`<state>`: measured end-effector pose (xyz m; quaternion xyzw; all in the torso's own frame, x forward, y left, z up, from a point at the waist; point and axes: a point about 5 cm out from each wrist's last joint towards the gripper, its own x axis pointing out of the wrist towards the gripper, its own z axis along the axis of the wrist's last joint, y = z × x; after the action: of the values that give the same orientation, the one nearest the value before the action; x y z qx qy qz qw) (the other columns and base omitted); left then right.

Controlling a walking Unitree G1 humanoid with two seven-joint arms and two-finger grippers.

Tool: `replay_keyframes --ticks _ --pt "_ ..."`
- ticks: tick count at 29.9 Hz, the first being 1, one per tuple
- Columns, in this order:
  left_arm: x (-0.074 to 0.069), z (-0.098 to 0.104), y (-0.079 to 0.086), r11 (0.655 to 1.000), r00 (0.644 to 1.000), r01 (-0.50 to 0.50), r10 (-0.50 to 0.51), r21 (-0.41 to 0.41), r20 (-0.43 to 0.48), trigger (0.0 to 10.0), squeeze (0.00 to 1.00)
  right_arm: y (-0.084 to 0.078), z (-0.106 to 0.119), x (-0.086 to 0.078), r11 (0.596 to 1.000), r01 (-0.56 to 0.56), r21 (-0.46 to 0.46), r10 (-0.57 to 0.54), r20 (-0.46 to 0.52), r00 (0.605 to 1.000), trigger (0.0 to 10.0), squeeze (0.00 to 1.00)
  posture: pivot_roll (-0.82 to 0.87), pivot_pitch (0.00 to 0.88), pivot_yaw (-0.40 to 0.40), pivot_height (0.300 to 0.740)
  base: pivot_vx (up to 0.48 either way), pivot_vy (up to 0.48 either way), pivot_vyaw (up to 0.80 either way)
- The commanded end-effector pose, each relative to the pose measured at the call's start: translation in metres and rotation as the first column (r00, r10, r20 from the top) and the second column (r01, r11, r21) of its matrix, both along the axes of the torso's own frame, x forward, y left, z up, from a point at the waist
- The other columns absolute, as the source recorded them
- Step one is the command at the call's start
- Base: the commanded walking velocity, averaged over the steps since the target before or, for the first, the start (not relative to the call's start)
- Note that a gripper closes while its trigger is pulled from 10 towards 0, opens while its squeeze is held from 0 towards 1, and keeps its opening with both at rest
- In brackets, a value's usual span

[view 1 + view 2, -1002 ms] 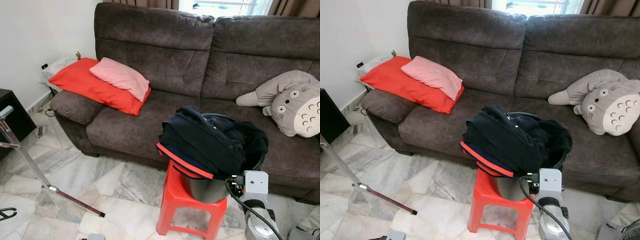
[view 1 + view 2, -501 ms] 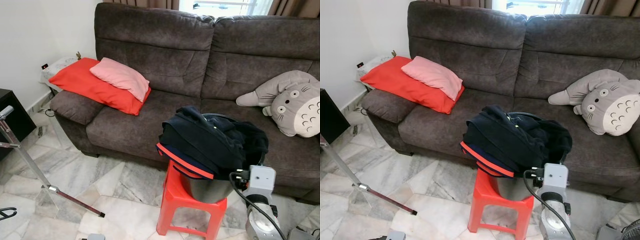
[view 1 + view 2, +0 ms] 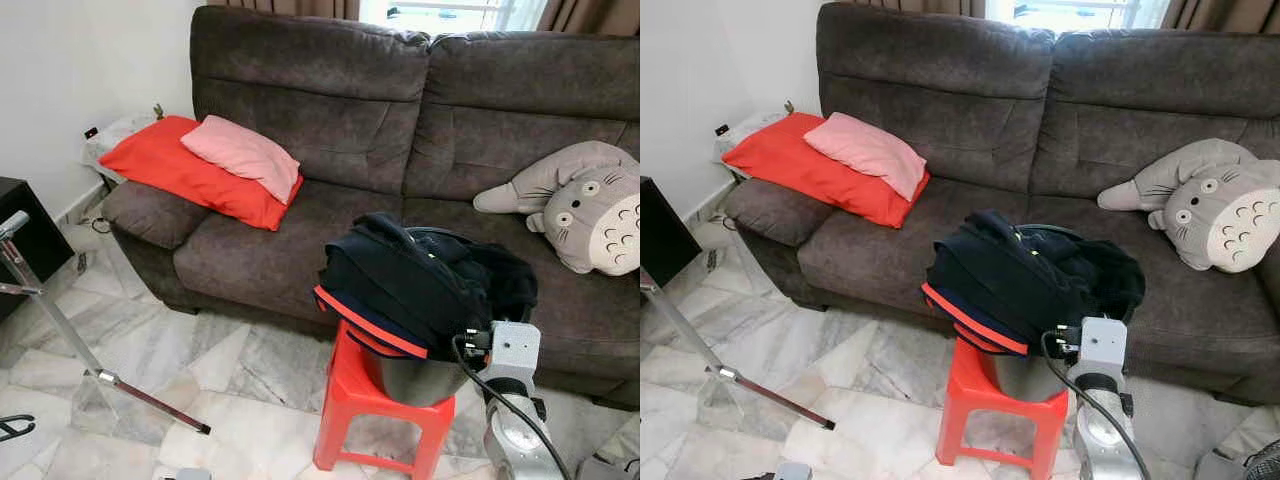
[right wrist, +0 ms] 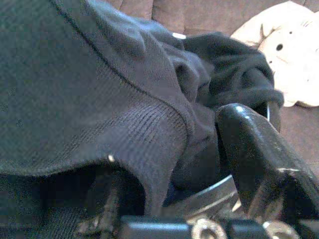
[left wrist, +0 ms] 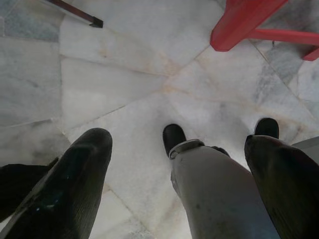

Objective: Hang hanger

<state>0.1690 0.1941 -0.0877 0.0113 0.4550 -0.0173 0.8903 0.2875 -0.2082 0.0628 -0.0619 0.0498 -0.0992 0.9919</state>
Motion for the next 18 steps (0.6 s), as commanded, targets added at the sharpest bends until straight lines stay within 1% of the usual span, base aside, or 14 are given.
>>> replay_keyframes --ticks 1,11,18 --pt "-0.0052 -0.0017 0.0045 1.000 1.000 0.005 -0.005 0.015 -0.017 10.0 0.00 0.0000 -0.0051 -0.0025 1.000 0.004 0.006 -0.004 -0.017 1.000 0.0 0.00 -0.06 0.003 0.028 0.740 0.000 0.000 0.00" --pt "0.0008 0.0014 0.0076 1.000 1.000 0.010 -0.010 0.024 -0.003 10.0 0.00 0.0028 -0.0055 -0.0009 1.000 0.009 0.016 -0.009 -0.011 1.000 0.0 0.00 -0.06 0.000 0.034 0.740 0.000 0.000 0.00" --pt "0.0023 0.0018 0.0056 1.000 1.000 0.010 -0.010 0.020 0.004 10.0 0.00 -0.0022 -0.0058 -0.0025 0.998 0.050 0.023 -0.050 -0.009 0.999 0.0 0.00 -0.06 0.000 0.036 0.740 0.000 0.000 0.00"
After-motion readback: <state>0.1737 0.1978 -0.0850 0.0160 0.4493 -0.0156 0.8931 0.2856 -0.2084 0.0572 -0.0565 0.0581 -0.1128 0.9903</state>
